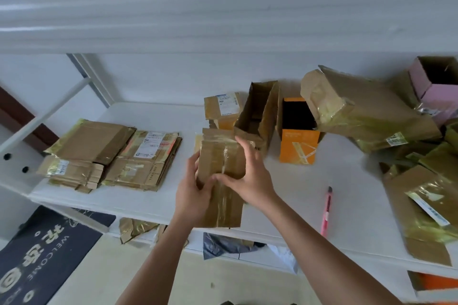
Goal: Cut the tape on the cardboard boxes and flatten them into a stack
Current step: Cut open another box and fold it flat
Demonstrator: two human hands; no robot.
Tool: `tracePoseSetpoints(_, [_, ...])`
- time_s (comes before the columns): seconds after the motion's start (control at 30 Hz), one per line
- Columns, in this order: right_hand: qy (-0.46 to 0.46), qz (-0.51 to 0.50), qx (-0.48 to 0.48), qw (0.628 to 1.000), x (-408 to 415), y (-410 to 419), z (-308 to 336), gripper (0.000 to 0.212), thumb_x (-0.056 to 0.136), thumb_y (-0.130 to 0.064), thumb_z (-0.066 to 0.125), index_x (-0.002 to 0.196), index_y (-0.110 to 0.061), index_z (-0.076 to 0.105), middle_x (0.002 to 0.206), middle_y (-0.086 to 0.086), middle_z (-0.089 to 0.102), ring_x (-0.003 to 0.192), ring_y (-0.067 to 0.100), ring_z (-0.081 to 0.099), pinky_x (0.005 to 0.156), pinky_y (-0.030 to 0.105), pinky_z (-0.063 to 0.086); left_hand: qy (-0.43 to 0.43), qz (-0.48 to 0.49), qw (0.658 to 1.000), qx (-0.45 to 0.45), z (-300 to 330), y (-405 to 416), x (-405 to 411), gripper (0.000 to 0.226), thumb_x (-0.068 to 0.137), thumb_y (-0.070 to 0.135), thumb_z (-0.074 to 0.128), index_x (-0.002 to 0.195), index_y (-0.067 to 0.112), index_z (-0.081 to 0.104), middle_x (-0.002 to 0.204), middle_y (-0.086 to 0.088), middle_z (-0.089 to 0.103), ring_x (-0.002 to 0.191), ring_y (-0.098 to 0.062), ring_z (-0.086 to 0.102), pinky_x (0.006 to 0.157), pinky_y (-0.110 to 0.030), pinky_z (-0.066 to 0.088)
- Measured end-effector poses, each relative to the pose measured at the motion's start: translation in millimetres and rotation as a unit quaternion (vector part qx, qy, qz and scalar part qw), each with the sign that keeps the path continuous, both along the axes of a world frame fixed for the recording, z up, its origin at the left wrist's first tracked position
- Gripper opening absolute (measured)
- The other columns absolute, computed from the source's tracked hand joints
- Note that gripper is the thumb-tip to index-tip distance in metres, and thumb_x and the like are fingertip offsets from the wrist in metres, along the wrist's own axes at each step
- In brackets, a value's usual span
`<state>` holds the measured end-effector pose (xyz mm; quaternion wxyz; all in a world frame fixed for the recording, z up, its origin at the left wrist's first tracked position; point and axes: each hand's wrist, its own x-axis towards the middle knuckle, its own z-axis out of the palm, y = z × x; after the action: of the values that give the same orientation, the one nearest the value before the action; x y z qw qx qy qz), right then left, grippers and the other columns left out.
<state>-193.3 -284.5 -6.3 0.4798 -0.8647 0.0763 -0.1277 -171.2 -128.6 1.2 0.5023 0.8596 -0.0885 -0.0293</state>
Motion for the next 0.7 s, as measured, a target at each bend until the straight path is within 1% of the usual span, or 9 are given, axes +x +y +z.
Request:
tracePoseSetpoints(0.03, [-0.012, -0.014, -0.004, 1.0, 1.2, 2.5, -2.7, 0.091, 0.07, -0.057, 0.08, 0.143, -0.039, 0.029, 0.146, -0.004, 0.04, 0.131, 0.015, 0.042, 0.1, 0.038, 0.044, 0.0, 0.008, 1.0, 0.017, -1.8, 0.1, -1.3, 0.058, 0.093, 0.026, 0.066, 0.135, 0.045, 0.032, 0.114, 0.024, 0.064, 0.09, -0.002, 0.067, 0.077, -0.04, 0.058])
tracePoseSetpoints(0.07, [-0.023, -0.026, -0.006, 0.999, 1.7, 5.2, -4.8, 0.087, 0.07, -0.055, 0.082, 0.14, -0.037, 0.033, 0.143, -0.005, 0.042, 0.129, 0.014, 0.043, 0.098, 0.039, 0.046, -0.005, 0.017, 0.999, 0.033, -4.3, 0.0, -2.0, 0.056, 0.093, 0.027, 0.066, 0.133, 0.046, 0.032, 0.105, 0.029, 0.063, 0.084, -0.004, 0.068, 0.074, -0.043, 0.058])
tracePoseSetpoints(0.13, [-0.032, -0.048, -0.019, 0.998, 3.4, 9.8, -8.6, 0.081, 0.071, -0.047, 0.084, 0.136, -0.032, 0.038, 0.138, -0.005, 0.046, 0.123, 0.014, 0.048, 0.09, 0.037, 0.048, -0.025, 0.031, 0.998, 0.055, -8.1, -0.9, -2.3, 0.052, 0.094, 0.024, 0.065, 0.134, 0.041, 0.036, 0.085, 0.031, 0.062, 0.072, -0.002, 0.066, 0.068, -0.038, 0.057])
tracePoseSetpoints(0.2, [-0.033, -0.066, -0.031, 0.997, 6.2, 12.7, -10.9, 0.075, 0.072, -0.042, 0.084, 0.132, -0.033, 0.04, 0.131, -0.004, 0.048, 0.115, 0.016, 0.053, 0.082, 0.034, 0.048, -0.038, 0.042, 0.996, 0.069, -9.4, -0.8, -1.5, 0.05, 0.093, 0.022, 0.065, 0.135, 0.035, 0.04, 0.074, 0.03, 0.06, 0.065, 0.004, 0.062, 0.062, -0.027, 0.053])
tracePoseSetpoints(0.3, [-0.032, -0.065, -0.041, 0.997, 8.6, 11.9, -8.2, 0.069, 0.073, -0.039, 0.081, 0.129, -0.034, 0.04, 0.125, -0.007, 0.05, 0.111, 0.016, 0.055, 0.081, 0.032, 0.049, -0.045, 0.043, 0.995, 0.08, -11.3, 1.0, 2.1, 0.049, 0.093, 0.022, 0.065, 0.134, 0.035, 0.041, 0.072, 0.027, 0.061, 0.061, 0.005, 0.061, 0.056, -0.016, 0.043])
tracePoseSetpoints(0.43, [0.004, -0.034, -0.018, 0.999, 8.7, 3.8, -2.6, 0.07, 0.073, -0.036, 0.08, 0.13, -0.039, 0.04, 0.12, -0.022, 0.042, 0.116, 0.008, 0.048, 0.09, 0.033, 0.047, -0.049, 0.039, 0.993, 0.102, -14.9, 1.4, 7.2, 0.047, 0.095, 0.023, 0.062, 0.134, 0.034, 0.039, 0.082, 0.012, 0.07, 0.069, -0.015, 0.067, 0.066, -0.032, 0.051])
tracePoseSetpoints(0.5, [0.017, -0.012, 0.015, 1.0, 6.5, -1.4, 0.9, 0.071, 0.072, -0.033, 0.081, 0.128, -0.045, 0.039, 0.121, -0.023, 0.044, 0.115, 0.005, 0.049, 0.092, 0.031, 0.049, -0.048, 0.036, 0.992, 0.107, -16.5, 1.2, 9.0, 0.047, 0.095, 0.023, 0.061, 0.135, 0.034, 0.039, 0.084, 0.011, 0.069, 0.07, -0.017, 0.067, 0.067, -0.032, 0.051])
tracePoseSetpoints(0.6, [0.053, 0.052, 0.133, 0.988, -1.6, -10.5, 9.2, 0.068, 0.078, -0.019, 0.076, 0.125, -0.053, 0.04, 0.119, -0.009, 0.051, 0.104, 0.013, 0.059, 0.086, 0.027, 0.054, -0.026, 0.038, 0.994, 0.095, -18.4, 8.9, 16.3, 0.048, 0.095, 0.022, 0.062, 0.136, 0.032, 0.039, 0.079, 0.012, 0.067, 0.067, -0.01, 0.064, 0.059, -0.027, 0.046])
tracePoseSetpoints(0.7, [0.092, 0.113, 0.224, 0.964, -13.6, -21.6, 11.9, 0.074, 0.085, 0.0, 0.064, 0.126, -0.058, 0.045, 0.119, 0.0, 0.052, 0.098, 0.018, 0.059, 0.084, 0.034, 0.055, -0.002, 0.043, 0.996, 0.076, -22.9, 22.7, 26.9, 0.048, 0.093, 0.021, 0.065, 0.135, 0.028, 0.042, 0.073, 0.011, 0.064, 0.064, -0.009, 0.063, 0.057, -0.028, 0.048])
